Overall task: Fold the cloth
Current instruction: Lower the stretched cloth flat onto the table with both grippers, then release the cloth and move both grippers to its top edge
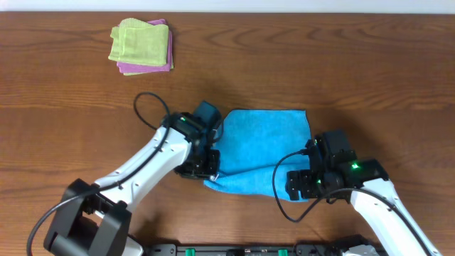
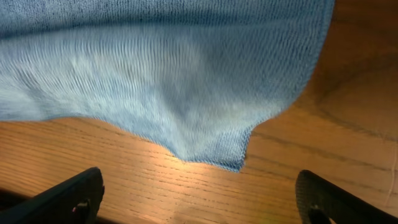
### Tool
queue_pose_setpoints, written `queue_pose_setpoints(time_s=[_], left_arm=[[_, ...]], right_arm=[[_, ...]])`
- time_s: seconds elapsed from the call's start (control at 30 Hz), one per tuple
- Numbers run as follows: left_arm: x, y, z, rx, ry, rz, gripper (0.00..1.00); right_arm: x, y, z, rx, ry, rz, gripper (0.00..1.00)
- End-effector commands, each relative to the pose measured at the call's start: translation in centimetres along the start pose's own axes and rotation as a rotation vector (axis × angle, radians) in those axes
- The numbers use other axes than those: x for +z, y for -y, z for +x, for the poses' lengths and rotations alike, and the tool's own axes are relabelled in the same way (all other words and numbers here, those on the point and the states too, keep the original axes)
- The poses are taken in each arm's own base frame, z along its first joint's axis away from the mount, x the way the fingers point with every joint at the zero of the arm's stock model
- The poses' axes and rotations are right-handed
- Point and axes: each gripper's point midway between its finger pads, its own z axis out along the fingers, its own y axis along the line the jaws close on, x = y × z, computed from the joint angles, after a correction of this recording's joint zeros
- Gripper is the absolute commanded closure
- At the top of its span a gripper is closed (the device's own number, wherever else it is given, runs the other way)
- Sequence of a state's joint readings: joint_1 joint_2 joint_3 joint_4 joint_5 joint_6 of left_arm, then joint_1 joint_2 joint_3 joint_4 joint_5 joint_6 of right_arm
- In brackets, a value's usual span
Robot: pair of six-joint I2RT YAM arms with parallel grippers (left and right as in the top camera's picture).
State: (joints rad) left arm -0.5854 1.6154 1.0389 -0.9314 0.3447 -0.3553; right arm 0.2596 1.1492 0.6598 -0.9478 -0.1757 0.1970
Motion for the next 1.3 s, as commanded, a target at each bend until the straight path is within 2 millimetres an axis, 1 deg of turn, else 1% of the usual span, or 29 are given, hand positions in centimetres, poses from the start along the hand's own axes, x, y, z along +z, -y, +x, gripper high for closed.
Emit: queue_pose_setpoints(time_s=[0.0,0.07,0.1,0.17,0.23,0.3,0.33,0.4,0.43,0.47,0.5,0.53,0.57,0.6,0.63,0.73,0.8,0.83,0.87,0.93,1.03,1.13,1.27], left_arm=[[-0.1,1.2,0.5,-0.007,-0.005,0.038,0.71],[-0.1,2.4,1.1,-0.008,-0.034,0.098,0.63],[-0.1,2.9,1.4,-0.012,-0.049,0.117,0.63],[0.0,2.9,1.9,-0.021,-0.06,0.099,0.63],[0.1,2.5,1.8,-0.011,-0.047,0.066,0.63],[0.1,2.0,0.5,-0.003,0.011,0.027,0.61],[-0.2,1.9,-0.6,0.001,0.057,0.023,0.6],[-0.9,2.2,-3.7,0.015,0.179,0.041,0.51],[-1.2,2.3,-5.3,0.017,0.242,0.046,0.49],[-1.5,2.4,-6.7,0.019,0.294,0.054,0.47],[-1.6,2.4,-7.7,0.019,0.329,0.061,0.45],[-1.4,2.5,-8.9,0.02,0.358,0.072,0.45],[-1.0,2.4,-9.6,0.017,0.368,0.075,0.45],[-0.5,2.4,-10.3,0.014,0.373,0.078,0.45],[0.0,2.4,-10.8,0.013,0.377,0.083,0.45],[0.9,2.7,-12.3,0.017,0.401,0.092,0.44],[1.3,2.9,-13.3,0.009,0.427,0.105,0.44],[1.7,2.9,-13.8,0.007,0.436,0.109,0.44],[2.2,2.8,-14.2,-0.008,0.436,0.113,0.44],[3.0,2.7,-14.6,-0.013,0.433,0.112,0.44],[3.6,2.4,-14.8,-0.017,0.429,0.1,0.44],[3.7,1.7,-15.1,-0.027,0.444,0.064,0.44],[3.4,1.5,-15.7,-0.03,0.475,0.055,0.43]], right_arm=[[0.0,0.1,-0.3,0.014,0.016,0.007,0.01],[0.0,0.0,-0.6,0.014,0.031,0.004,0.01],[0.0,0.0,-0.8,0.015,0.038,0.002,0.01],[0.0,-0.1,-1.3,0.018,0.056,-0.001,0.01],[-0.1,-0.2,-2.0,0.012,0.087,-0.008,0.01],[-0.2,-0.5,-3.2,0.003,0.136,-0.019,0.01],[-0.3,-0.7,-3.8,-0.001,0.16,-0.024,0.01],[-0.6,-1.2,-5.3,-0.03,0.223,-0.05,0.01],[-0.7,-1.6,-6.1,-0.069,0.248,-0.064,0.01],[-0.6,-1.8,-6.6,-0.081,0.263,-0.068,0.07],[-0.4,-1.8,-7.0,-0.084,0.271,-0.068,0.27],[0.2,-1.8,-7.7,-0.093,0.275,-0.064,0.6],[0.6,-1.7,-8.1,-0.097,0.275,-0.06,0.71],[1.2,-1.6,-8.6,-0.101,0.277,-0.055,0.79],[1.7,-1.5,-9.1,-0.105,0.28,-0.055,0.83],[2.2,-1.4,-10.3,-0.121,0.299,-0.051,0.93],[2.5,-0.8,-11.2,-0.118,0.315,-0.03,0.95],[2.8,-0.6,-11.6,-0.117,0.321,-0.025,0.98],[3.0,-0.3,-11.8,-0.111,0.323,-0.023,0.98],[3.4,0.0,-12.4,-0.119,0.333,-0.015,0.98],[3.7,0.0,-12.9,-0.121,0.348,-0.013,0.97],[4.2,0.0,-13.6,-0.123,0.363,-0.013,0.96],[5.4,0.3,-14.1,-0.121,0.358,-0.007,0.97]])
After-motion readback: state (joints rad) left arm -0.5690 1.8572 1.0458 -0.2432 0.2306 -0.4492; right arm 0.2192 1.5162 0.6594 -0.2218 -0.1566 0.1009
